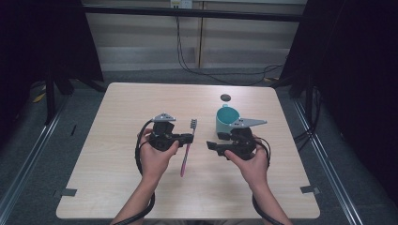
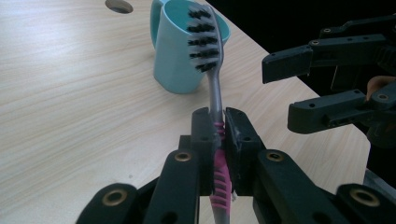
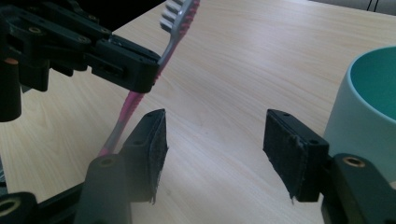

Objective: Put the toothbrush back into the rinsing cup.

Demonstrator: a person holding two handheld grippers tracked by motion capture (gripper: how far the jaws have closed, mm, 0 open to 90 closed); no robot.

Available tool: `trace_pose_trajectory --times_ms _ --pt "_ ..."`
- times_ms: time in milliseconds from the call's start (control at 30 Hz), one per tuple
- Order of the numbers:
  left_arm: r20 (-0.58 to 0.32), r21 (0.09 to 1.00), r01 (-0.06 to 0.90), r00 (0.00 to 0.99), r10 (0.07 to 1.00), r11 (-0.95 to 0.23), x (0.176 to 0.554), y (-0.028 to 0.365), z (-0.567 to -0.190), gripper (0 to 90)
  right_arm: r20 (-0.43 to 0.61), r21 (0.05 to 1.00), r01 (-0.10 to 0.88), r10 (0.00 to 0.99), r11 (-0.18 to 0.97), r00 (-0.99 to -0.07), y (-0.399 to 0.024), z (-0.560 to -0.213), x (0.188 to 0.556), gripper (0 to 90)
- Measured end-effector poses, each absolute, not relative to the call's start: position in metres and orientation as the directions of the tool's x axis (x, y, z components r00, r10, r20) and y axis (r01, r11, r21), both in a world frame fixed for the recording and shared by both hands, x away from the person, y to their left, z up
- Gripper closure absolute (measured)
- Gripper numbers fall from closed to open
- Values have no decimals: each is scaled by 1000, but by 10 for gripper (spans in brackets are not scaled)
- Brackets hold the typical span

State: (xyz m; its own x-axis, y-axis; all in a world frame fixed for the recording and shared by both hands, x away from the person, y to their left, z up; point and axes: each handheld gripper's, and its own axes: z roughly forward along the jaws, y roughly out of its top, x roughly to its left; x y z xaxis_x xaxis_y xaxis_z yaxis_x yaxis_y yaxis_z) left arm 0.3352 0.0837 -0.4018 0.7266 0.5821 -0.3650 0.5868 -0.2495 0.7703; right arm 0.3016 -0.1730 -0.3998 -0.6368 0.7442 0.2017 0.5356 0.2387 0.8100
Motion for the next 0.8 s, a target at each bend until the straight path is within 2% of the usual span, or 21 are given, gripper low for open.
trace_pose_trajectory --times_ms 333,567,800 --pt "-366 790 577 717 594 -209 335 76 -403 830 247 766 580 706 277 -664 -151 -412 298 459" --pt "-370 803 563 728 576 -196 331 65 -402 830 283 759 599 700 255 -656 -135 -416 299 476" --pt "-384 808 561 734 560 -182 328 62 -401 830 326 762 610 685 217 -651 -129 -420 301 608"
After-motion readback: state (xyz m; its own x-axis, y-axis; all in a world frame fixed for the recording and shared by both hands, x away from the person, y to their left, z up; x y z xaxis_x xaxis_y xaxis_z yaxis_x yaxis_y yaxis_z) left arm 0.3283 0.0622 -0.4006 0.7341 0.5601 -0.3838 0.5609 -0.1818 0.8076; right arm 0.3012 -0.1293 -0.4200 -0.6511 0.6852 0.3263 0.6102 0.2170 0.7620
